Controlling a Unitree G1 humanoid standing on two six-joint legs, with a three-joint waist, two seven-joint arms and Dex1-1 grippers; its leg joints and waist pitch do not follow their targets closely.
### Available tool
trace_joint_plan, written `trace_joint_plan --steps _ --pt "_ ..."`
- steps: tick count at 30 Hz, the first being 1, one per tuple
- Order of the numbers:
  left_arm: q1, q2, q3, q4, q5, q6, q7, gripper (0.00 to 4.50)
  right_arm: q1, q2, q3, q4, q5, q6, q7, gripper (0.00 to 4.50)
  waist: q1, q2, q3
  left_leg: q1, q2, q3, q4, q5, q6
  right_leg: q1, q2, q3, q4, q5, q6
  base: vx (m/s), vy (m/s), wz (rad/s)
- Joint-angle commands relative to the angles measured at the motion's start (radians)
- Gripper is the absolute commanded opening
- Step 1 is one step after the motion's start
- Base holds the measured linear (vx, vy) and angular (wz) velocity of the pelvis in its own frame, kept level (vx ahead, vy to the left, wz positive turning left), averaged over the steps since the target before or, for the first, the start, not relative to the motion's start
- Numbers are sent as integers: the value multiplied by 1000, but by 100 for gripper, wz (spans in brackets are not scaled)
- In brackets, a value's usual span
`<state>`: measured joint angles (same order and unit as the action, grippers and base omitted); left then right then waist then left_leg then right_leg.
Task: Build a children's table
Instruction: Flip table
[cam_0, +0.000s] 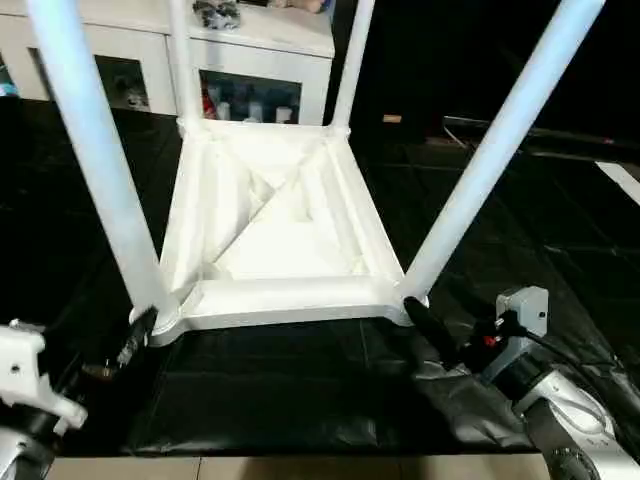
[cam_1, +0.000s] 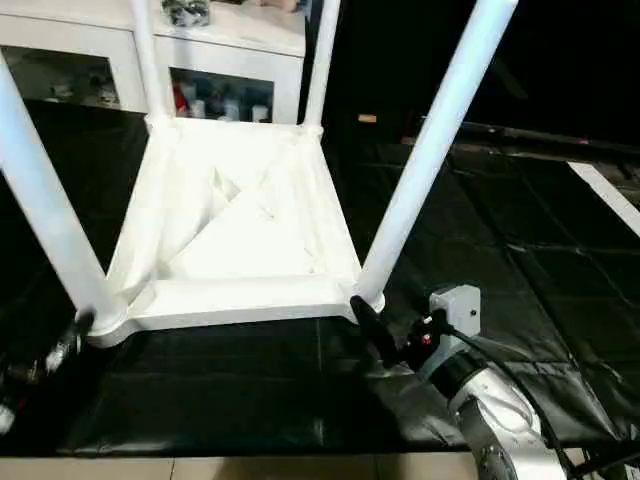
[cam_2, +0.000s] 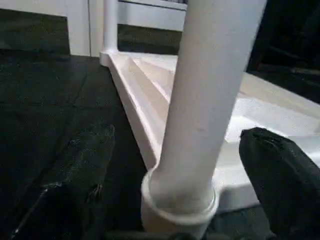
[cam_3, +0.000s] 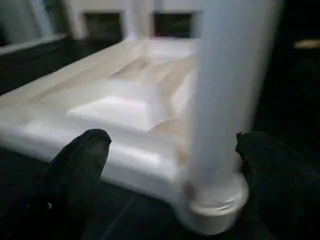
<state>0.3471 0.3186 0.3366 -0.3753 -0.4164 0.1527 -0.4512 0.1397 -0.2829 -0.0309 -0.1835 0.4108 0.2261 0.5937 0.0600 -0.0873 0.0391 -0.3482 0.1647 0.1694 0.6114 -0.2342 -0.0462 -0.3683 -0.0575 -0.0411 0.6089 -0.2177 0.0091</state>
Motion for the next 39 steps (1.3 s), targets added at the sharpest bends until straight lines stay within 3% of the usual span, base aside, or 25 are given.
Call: trace_joint_plan --steps 1,5,6,16,17,18,19,20,25,29,33,39 --pt "-16 -9 -48 -33 11 37 16 445 1 -12 27 -24 2 25 34 450 1 24 -23 6 73 -33 -106 -271 -32 14 -80 54 -74 -182 -136 0 0 0" --pt "-53 -16 -68 7 76 50 58 445 4 -12 78 -50 19 61 64 450 1 21 -23 3 73 -34 -104 -264 -24 17 -81 54 -78 -211 -127 0 0 0" --pt "-81 -19 -74 35 100 64 88 445 0 -13 122 -60 18 79 84 450 -1 23 -23 2 72 -35 -105 -262 -24 17 -81 54 -77 -215 -124 0 0 0" --pt "-112 -22 -96 36 100 93 120 352 -74 -30 226 -28 -7 125 160 450 4 26 -26 4 74 -34 -102 -243 -28 17 -83 53 -72 -167 -151 0 0 0" --pt "-112 -23 -97 33 103 100 124 352 -79 -44 245 -36 3 144 192 450 4 16 -26 4 74 -33 -101 -238 -25 18 -82 53 -72 -166 -151 0 0 0" --pt "-114 -27 -96 33 108 110 132 325 -82 -57 260 -47 22 167 221 450 7 19 -27 3 74 -35 -102 -230 -19 21 -83 53 -69 -162 -153 0 0 0" --pt "-115 -30 -94 33 111 117 140 325 -83 -67 270 -56 37 184 242 450 7 18 -27 2 75 -34 -101 -221 -16 21 -84 53 -70 -155 -154 0 0 0" --pt "-115 -31 -95 33 111 121 140 317 -85 -72 277 -59 40 189 252 450 8 11 -25 1 75 -34 -101 -222 -14 21 -85 53 -72 -166 -153 0 0 0" --pt "-110 -31 -105 25 100 126 132 273 -102 -75 292 -43 36 188 262 450 9 13 -23 4 76 -37 -104 -250 -26 16 -88 53 -76 -234 -142 0 0 0" --pt "-102 -37 -118 11 87 133 129 232 -114 -70 294 -32 33 191 265 450 12 9 -26 5 77 -36 -103 -234 -31 15 -86 52 -72 -187 -146 0 0 0" --pt "-95 -57 -126 0 59 159 123 220 -114 -67 295 -36 38 202 267 450 16 3 -28 5 76 -33 -100 -199 -26 18 -86 52 -67 -132 -155 0 0 0" --pt "-101 -99 -134 -3 -2 211 141 216 -117 -55 293 -27 39 204 249 450 25 0 -25 6 76 -33 -101 -220 -30 16 -87 54 -72 -195 -143 0 0 0"
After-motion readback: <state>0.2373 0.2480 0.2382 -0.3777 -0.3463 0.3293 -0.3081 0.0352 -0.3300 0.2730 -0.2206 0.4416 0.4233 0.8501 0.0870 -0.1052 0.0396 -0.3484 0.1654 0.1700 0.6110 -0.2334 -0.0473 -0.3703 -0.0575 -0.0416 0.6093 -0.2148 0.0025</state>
